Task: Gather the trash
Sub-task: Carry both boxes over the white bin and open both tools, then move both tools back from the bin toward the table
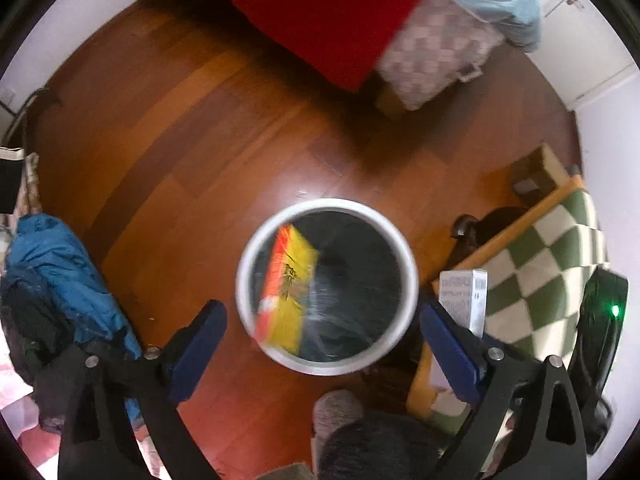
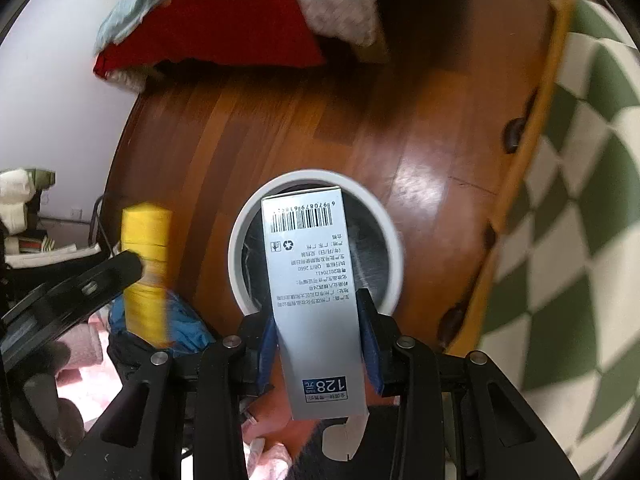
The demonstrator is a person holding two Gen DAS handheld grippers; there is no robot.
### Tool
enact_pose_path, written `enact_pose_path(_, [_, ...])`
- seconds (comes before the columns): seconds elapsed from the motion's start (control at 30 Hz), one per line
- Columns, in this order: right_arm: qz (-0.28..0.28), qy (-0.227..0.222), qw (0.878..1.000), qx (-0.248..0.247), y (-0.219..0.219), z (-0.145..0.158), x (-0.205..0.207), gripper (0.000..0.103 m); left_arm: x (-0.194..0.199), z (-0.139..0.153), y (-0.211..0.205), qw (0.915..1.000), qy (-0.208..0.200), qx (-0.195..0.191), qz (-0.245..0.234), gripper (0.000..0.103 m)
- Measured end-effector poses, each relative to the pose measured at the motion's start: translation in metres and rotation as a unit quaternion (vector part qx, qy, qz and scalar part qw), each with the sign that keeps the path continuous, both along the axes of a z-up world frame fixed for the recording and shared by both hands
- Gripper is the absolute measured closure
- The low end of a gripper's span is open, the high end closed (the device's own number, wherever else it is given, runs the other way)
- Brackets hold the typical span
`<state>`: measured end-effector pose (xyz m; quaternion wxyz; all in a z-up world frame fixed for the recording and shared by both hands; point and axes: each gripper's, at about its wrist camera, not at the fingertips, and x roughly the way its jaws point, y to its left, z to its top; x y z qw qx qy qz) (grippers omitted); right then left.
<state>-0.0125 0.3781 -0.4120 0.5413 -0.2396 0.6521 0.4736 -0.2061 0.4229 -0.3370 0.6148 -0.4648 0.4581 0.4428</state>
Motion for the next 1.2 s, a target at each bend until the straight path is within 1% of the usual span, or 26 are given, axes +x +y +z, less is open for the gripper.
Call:
enact_pose_path(0.07, [0.004,0.006,1.000,-0.011,0.012,-0.015,-0.004,0.061,-0.006,0.000,0.001,0.9997,0.023,0.012,0.003,0.004])
enact_pose_path(0.1, [0.009,0.011,1.000,-0.012,0.017,-0.022,-0.005,0.047,-0.009,0.001,-0.002,0.9993,0.032,0.021,0.005,0.004])
enact_pose_path(0.13, [0.012,0.009,1.000,-0.016,0.019,-0.027,-0.007,0.035,-0.012,0.003,-0.001,0.9989,0.036,0.030,0.008,0.004])
enact_pose_path(0.17, [0.013,0.008,1.000,-0.017,0.018,-0.030,-0.008,0.010,-0.014,0.004,-0.001,0.9985,0.040,0.036,0.009,0.004])
enact_pose_path(0.2, [0.014,0.009,1.000,-0.016,0.018,-0.031,-0.009,0.000,-0.014,0.004,-0.003,0.9980,0.049,0.039,0.011,0.004])
enact_pose_path(0.27, [0.022,-0.004,1.000,-0.016,0.015,-0.028,-0.010,0.000,-0.018,0.005,-0.006,0.9971,0.057,0.048,0.014,0.004])
enact_pose_path(0.33, [0.034,-0.034,0.999,-0.025,0.014,-0.024,-0.012,0.000,-0.019,0.006,-0.012,0.9963,0.068,0.052,0.009,0.004])
enact_pose_path(0.43, [0.051,-0.065,0.996,-0.033,0.004,-0.016,-0.013,0.000,-0.018,0.012,-0.021,0.9940,0.087,0.066,0.000,0.004])
enact_pose_path(0.53, [0.058,-0.095,0.993,-0.041,-0.005,-0.004,-0.015,0.000,-0.019,0.018,-0.030,0.9937,0.089,0.068,-0.002,0.004])
enact_pose_path(0.6, [0.058,-0.096,0.993,-0.041,-0.011,0.002,-0.015,0.000,-0.020,0.022,-0.034,0.9939,0.087,0.068,-0.001,0.004])
enact_pose_path(0.7, [0.058,-0.097,0.993,-0.039,-0.021,0.015,-0.015,0.000,-0.021,0.034,-0.044,0.9930,0.087,0.080,-0.003,0.004])
enact_pose_path(0.9, [0.058,-0.101,0.993,-0.016,-0.043,0.049,-0.017,0.000,-0.021,0.068,-0.065,0.9909,0.081,0.107,-0.006,0.004])
enact_pose_path(1.07, [0.061,-0.103,0.993,0.018,-0.064,0.090,-0.019,0.000,-0.020,0.100,-0.085,0.9887,0.070,0.133,-0.008,0.004])
enact_pose_path(1.2, [0.055,-0.104,0.992,0.052,-0.083,0.128,-0.018,0.000,-0.019,0.125,-0.105,0.9866,0.058,0.152,-0.009,0.004])
